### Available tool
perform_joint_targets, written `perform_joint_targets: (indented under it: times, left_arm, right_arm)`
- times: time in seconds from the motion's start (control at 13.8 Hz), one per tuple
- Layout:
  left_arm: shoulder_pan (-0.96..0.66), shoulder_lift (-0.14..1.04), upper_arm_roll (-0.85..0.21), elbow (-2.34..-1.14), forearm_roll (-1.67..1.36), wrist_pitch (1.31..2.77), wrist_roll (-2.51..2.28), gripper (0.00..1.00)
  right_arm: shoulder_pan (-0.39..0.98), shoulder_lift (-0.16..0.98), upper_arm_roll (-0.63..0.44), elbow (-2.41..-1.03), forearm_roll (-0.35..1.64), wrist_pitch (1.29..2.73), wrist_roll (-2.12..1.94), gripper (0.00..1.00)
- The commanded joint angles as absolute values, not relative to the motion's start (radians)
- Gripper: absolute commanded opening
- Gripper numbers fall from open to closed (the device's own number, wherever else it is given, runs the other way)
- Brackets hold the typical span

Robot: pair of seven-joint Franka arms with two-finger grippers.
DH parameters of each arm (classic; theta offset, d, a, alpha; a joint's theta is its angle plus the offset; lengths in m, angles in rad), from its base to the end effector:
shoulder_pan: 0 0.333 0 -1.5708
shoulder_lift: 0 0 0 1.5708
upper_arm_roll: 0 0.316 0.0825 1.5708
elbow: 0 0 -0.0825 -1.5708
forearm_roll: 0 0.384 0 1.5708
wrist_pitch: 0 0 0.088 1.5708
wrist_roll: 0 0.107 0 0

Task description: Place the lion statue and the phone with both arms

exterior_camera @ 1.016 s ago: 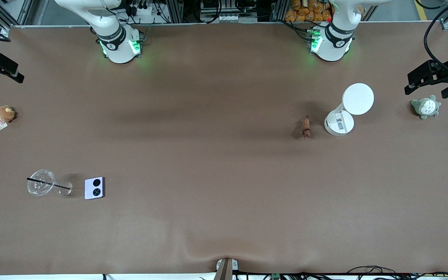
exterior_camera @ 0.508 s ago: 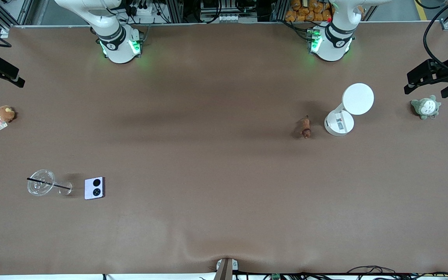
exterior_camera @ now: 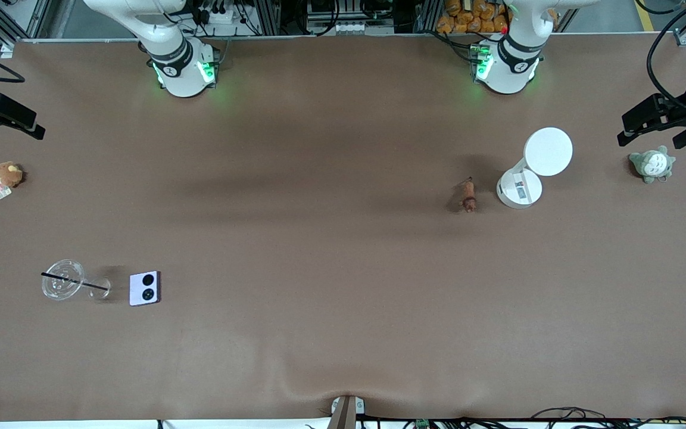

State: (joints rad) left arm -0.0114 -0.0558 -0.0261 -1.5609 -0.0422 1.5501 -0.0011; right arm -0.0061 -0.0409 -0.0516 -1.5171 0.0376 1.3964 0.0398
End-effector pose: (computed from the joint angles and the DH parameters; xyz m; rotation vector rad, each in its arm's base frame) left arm 0.5347 -0.0251 0.6578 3.0987 -0.0592 0.0685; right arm 0.5226 -0.0263 0.6569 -3.0958 0.1430 0.1232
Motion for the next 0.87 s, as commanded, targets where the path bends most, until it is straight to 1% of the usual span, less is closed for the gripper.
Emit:
perform_joint_targets:
  times: [0.0, 0.22, 0.36, 0.8]
  left_arm:
    - [-0.014, -0.071, -0.023, -1.574, -0.044, 1.554, -0.003, 1.00]
    - [-0.015, -0.071, -0.021, -1.575, -0.035, 1.554, -0.002, 1.00]
    - [-0.023, -0.069, -0.026, -1.575, 0.041, 1.554, 0.003, 1.00]
    - [-0.020, -0.069, -0.034, -1.574, 0.035, 1.554, 0.003, 1.00]
  right_arm:
    - [-0.002, -0.051, -0.051, -1.540, 0.041, 1.388, 0.048, 1.00]
    - [-0.002, -0.052, -0.051, -1.548, 0.041, 1.387, 0.048, 1.00]
    - [-0.002, -0.051, -0.051, -1.548, 0.041, 1.394, 0.048, 1.00]
    - [0.005, -0.051, -0.049, -1.543, 0.041, 1.410, 0.051, 1.00]
